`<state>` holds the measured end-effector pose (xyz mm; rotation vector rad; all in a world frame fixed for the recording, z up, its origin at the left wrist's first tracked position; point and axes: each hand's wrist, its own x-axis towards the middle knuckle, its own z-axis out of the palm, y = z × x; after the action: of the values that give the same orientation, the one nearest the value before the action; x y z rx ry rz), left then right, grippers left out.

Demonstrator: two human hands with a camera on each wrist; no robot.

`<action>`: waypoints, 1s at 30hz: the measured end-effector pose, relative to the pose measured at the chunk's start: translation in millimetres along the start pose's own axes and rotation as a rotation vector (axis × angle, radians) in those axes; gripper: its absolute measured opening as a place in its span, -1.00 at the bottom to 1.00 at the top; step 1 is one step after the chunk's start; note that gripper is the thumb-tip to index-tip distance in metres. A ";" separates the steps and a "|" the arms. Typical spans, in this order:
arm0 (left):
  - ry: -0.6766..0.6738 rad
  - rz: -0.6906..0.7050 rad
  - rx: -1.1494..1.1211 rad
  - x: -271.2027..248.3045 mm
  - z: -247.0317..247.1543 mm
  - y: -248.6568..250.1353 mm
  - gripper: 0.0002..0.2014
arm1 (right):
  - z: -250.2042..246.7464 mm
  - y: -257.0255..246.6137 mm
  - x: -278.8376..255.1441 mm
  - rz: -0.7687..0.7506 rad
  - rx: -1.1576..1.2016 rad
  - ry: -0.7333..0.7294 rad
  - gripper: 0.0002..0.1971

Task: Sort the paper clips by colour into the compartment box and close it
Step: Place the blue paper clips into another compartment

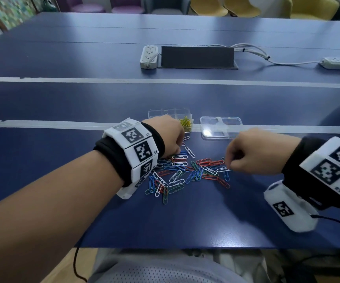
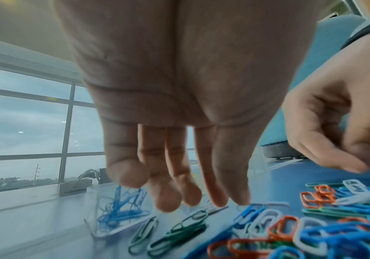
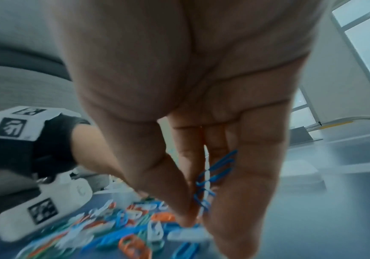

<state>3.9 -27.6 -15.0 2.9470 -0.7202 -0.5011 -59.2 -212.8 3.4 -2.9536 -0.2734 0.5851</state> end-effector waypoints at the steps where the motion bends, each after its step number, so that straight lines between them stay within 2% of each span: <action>1: 0.008 -0.005 -0.001 0.2 -0.1 1.7 -0.82 | 4.1 -2.6 -1.8 0.012 -0.012 -0.031 -0.87; 4: 0.023 -0.005 0.024 1.7 1.1 7.8 -0.83 | 14.0 -8.6 1.7 0.056 -0.030 -0.056 -0.81; 8: 0.030 0.012 0.059 1.5 2.1 14.0 -0.92 | 13.7 -8.0 14.1 0.095 -0.033 0.061 -0.82; 11: -0.016 0.029 0.056 1.6 0.6 14.8 -0.85 | 13.0 -7.7 18.7 0.084 -0.018 0.066 -0.79; 14: -0.042 0.030 -0.013 -1.8 -0.9 11.3 -0.87 | 9.5 -5.7 19.3 0.107 0.035 0.027 -0.81; 16: -0.021 0.008 -0.087 -5.2 -3.6 6.3 -0.91 | 7.2 -3.1 19.4 0.124 0.078 0.035 -0.84; 17: -0.004 0.000 -0.109 -6.7 -5.0 3.9 -0.87 | 6.8 -2.5 19.9 0.125 0.092 0.047 -0.85; 19: 0.031 0.000 -0.138 -7.8 -6.8 -3.1 -0.80 | 7.8 -3.9 22.5 0.109 0.083 0.074 -0.88; 25: 0.061 0.003 -0.233 -16.8 -9.9 -20.7 -0.86 | 11.8 -14.5 27.7 0.048 -0.004 0.041 -0.90; 27: 0.055 -0.004 -0.189 -18.0 -9.1 -24.0 -0.88 | 12.2 -16.2 28.3 0.052 -0.036 0.024 -0.82; 30: 0.015 -0.026 -0.129 -18.2 -5.5 -24.7 -0.80 | 11.9 -17.0 29.7 0.072 -0.035 0.018 -0.74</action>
<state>1.2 2.6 -7.9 2.8409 -0.6242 -0.5062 -39.4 -189.3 -15.7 -3.0115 -0.1778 0.5682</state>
